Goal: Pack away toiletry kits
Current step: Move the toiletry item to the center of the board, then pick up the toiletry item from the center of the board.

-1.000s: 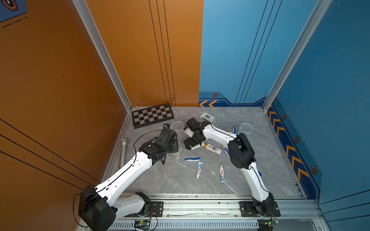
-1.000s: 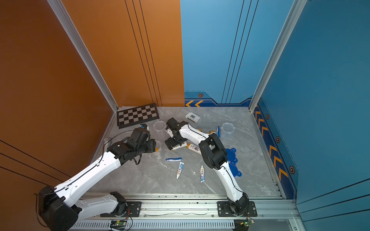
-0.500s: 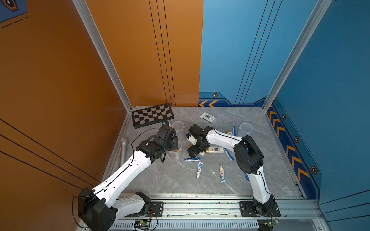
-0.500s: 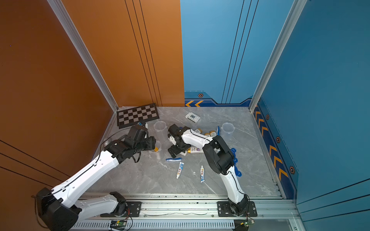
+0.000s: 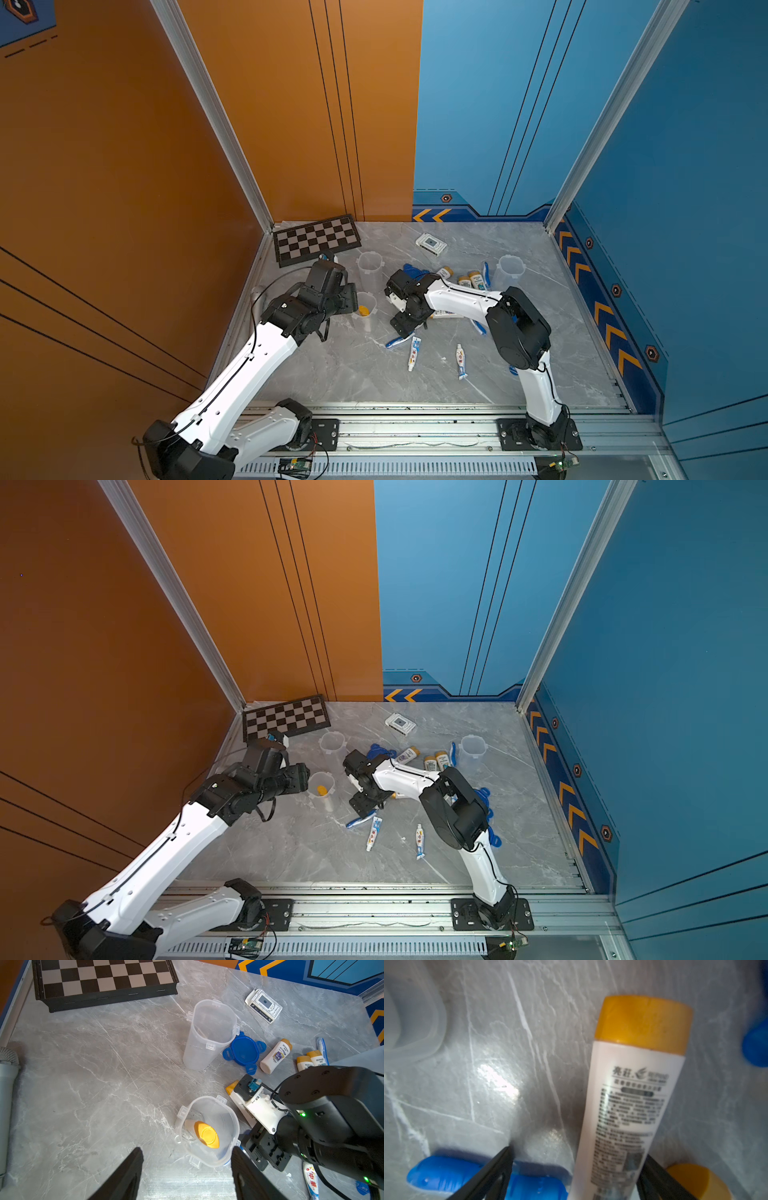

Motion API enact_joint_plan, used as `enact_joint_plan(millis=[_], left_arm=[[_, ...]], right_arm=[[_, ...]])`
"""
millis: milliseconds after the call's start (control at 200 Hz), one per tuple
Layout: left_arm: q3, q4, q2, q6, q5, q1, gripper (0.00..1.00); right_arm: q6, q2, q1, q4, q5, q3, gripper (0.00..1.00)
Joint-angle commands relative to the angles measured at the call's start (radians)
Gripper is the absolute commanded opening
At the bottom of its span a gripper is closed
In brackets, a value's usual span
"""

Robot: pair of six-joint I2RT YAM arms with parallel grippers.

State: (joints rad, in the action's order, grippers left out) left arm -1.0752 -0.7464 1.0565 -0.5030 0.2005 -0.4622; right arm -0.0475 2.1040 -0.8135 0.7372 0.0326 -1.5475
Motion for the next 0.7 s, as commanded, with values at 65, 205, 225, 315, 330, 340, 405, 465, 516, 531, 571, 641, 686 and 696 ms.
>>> enact_joint_plan(millis=[65,205,225,315,330,340,405,465,516,531,571,641,686,696], left_arm=[[0.025,-0.062,-0.023,-0.007,-0.036,0.022,0.70],[0.029,-0.068,-0.029,-0.009,-0.040,0.027,0.70],[0.029,-0.068,-0.029,-0.011,-0.041,0.027,0.70],[0.028,-0.067,-0.024,-0.011,-0.045,0.028,0.70],[0.026,-0.067,-0.023,-0.011,-0.046,0.028,0.70],[0.026,-0.067,-0.023,-0.011,-0.048,0.028,0.70],[0.021,-0.067,-0.018,-0.009,-0.052,0.028,0.71],[0.015,-0.068,-0.015,-0.008,-0.059,0.028,0.71],[0.010,-0.070,-0.015,-0.005,-0.066,0.028,0.71],[0.007,-0.071,-0.015,-0.005,-0.067,0.028,0.71],[-0.001,-0.081,-0.013,-0.004,-0.070,0.028,0.71],[-0.016,-0.100,-0.012,-0.002,-0.080,0.029,0.71],[-0.024,-0.117,-0.011,-0.001,-0.098,0.031,0.72],[-0.028,-0.121,-0.009,-0.001,-0.104,0.032,0.72]], right_arm=[[0.012,-0.012,-0.008,0.045,0.016,0.077,0.89],[-0.023,-0.023,-0.005,0.041,0.012,0.101,0.89],[-0.034,-0.023,-0.002,0.039,0.009,0.101,0.88],[-0.091,-0.014,0.018,0.017,0.011,0.093,0.87],[-0.100,-0.011,0.022,0.013,0.016,0.090,0.85],[-0.105,-0.009,0.024,0.011,0.018,0.089,0.84],[-0.120,0.010,0.031,-0.001,0.032,0.064,0.78],[-0.120,0.028,0.033,-0.004,0.038,0.043,0.73],[-0.118,0.039,0.036,-0.002,0.042,0.035,0.67],[-0.118,0.039,0.037,-0.003,0.043,0.035,0.65],[-0.115,0.037,0.037,-0.004,0.043,0.040,0.60],[-0.109,0.024,0.038,-0.007,0.037,0.061,0.48],[-0.099,0.015,0.038,-0.012,0.031,0.080,0.41],[-0.097,0.013,0.037,-0.013,0.032,0.083,0.39]])
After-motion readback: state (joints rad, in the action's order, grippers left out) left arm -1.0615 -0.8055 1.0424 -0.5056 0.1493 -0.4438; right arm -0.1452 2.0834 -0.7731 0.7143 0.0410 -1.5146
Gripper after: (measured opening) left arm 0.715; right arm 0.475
